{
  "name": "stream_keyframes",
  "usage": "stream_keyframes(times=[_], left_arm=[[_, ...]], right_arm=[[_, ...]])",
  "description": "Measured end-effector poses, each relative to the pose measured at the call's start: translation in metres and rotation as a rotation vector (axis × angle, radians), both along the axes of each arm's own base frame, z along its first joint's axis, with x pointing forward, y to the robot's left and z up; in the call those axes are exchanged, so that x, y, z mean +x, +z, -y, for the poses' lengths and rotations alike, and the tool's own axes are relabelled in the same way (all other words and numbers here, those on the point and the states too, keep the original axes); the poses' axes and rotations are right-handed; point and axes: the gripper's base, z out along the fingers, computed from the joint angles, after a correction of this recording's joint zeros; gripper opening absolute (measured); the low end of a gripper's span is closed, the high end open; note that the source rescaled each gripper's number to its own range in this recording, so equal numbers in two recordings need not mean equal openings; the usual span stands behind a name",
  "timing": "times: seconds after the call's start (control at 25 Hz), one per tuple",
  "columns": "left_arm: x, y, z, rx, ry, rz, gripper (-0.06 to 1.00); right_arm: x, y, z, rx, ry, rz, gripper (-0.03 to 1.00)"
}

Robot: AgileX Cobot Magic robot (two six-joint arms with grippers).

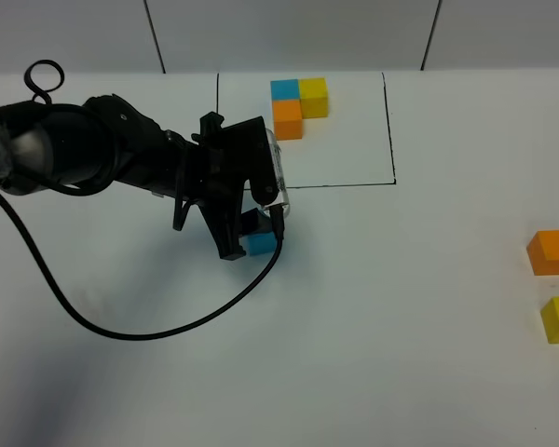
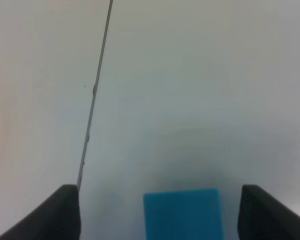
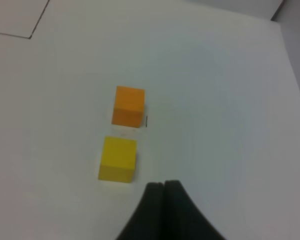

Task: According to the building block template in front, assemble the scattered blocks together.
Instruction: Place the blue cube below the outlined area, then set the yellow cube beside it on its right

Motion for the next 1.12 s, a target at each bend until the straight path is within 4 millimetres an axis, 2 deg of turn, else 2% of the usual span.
stream_keyframes(times=[0.12, 0.24, 0.32, 0.4, 0.48, 0.56, 0.76, 1.0, 1.12], left_arm=[[-0.003, 0.014, -0.001, -0.007, -0.015, 0.029, 0.88], [-0.005, 0.022, -0.001, -0.014, -0.027, 0.036, 0.77], [-0.007, 0.026, -0.001, -0.018, -0.027, 0.026, 0.62], [-0.009, 0.029, -0.002, -0.019, -0.018, 0.006, 0.42], [-0.012, 0.031, -0.003, -0.022, 0.006, -0.028, 0.18], [-0.013, 0.033, -0.004, -0.033, 0.058, -0.074, 0.07], [-0.016, 0.037, -0.007, -0.110, 0.311, -0.249, 0.01], [-0.016, 0.039, -0.008, -0.288, 0.825, -0.591, 0.00], [-0.016, 0.038, -0.010, -0.328, 0.992, -0.686, 0.00]], right_arm=[[0.000, 0.000, 0.000, 0.000, 0.000, 0.000, 0.00], [0.000, 0.000, 0.000, 0.000, 0.000, 0.000, 0.00], [0.000, 0.000, 0.000, 0.000, 0.000, 0.000, 0.00], [0.000, 0.000, 0.000, 0.000, 0.000, 0.000, 0.00], [0.000, 0.000, 0.000, 0.000, 0.000, 0.000, 0.00], [0.000, 0.000, 0.000, 0.000, 0.000, 0.000, 0.00], [0.000, 0.000, 0.000, 0.000, 0.000, 0.000, 0.00], [0.000, 0.000, 0.000, 0.000, 0.000, 0.000, 0.00], [0.000, 0.000, 0.000, 0.000, 0.000, 0.000, 0.00]])
